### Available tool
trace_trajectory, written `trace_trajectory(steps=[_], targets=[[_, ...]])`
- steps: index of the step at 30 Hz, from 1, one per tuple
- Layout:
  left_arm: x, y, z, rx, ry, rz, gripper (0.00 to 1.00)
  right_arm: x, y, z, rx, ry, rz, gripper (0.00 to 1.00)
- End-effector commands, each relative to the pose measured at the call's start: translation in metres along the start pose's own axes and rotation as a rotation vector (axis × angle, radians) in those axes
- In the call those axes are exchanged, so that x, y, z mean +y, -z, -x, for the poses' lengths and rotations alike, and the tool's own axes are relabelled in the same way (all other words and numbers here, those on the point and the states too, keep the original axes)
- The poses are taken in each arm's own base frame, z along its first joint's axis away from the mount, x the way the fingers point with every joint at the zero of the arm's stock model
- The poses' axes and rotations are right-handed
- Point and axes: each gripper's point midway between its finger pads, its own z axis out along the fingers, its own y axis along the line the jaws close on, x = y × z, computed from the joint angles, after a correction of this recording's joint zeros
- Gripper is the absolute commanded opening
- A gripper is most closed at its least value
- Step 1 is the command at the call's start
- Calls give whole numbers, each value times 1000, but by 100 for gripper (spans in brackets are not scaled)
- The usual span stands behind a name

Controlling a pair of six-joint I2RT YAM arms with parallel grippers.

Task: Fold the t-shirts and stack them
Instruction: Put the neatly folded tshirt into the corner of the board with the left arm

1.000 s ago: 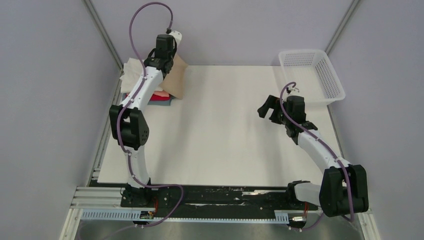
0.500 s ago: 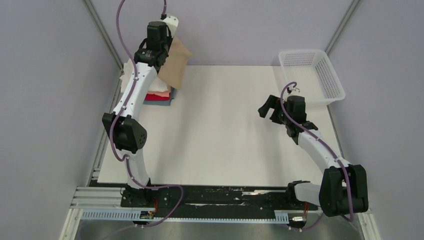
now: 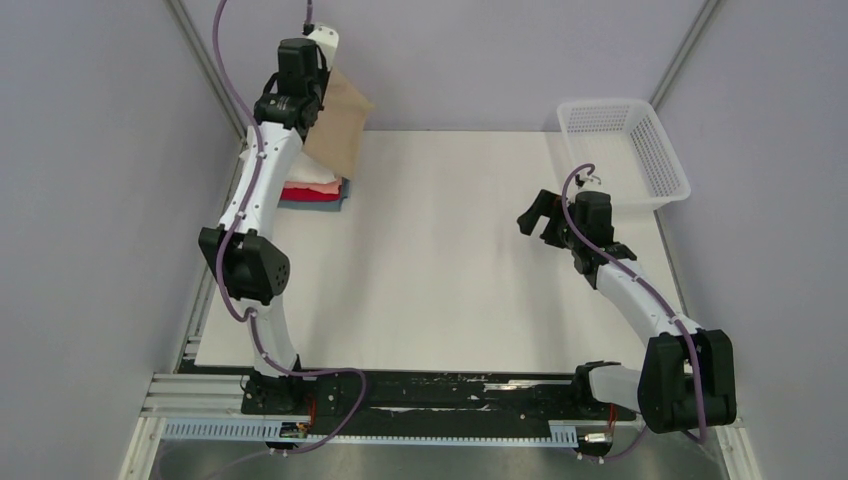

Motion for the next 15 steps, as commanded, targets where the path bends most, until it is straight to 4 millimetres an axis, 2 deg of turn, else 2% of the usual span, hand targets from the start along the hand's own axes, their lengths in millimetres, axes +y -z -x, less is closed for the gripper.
trace_trajectory(steps=[1,9,10,15], targets=[[29,-6,12,-52,96,43,0,2,-1,15,-52,3,5,100],[52,-44,-28,28,142,34,0,-2,-4,13,-41,-1,-13,100],[51,-51,-34,40,144,21,0,-2,-4,13,-39,-1,-15,100],[68,-76,-70,90,164,-6,0,-4,-5,13,-36,-2,-25,100]])
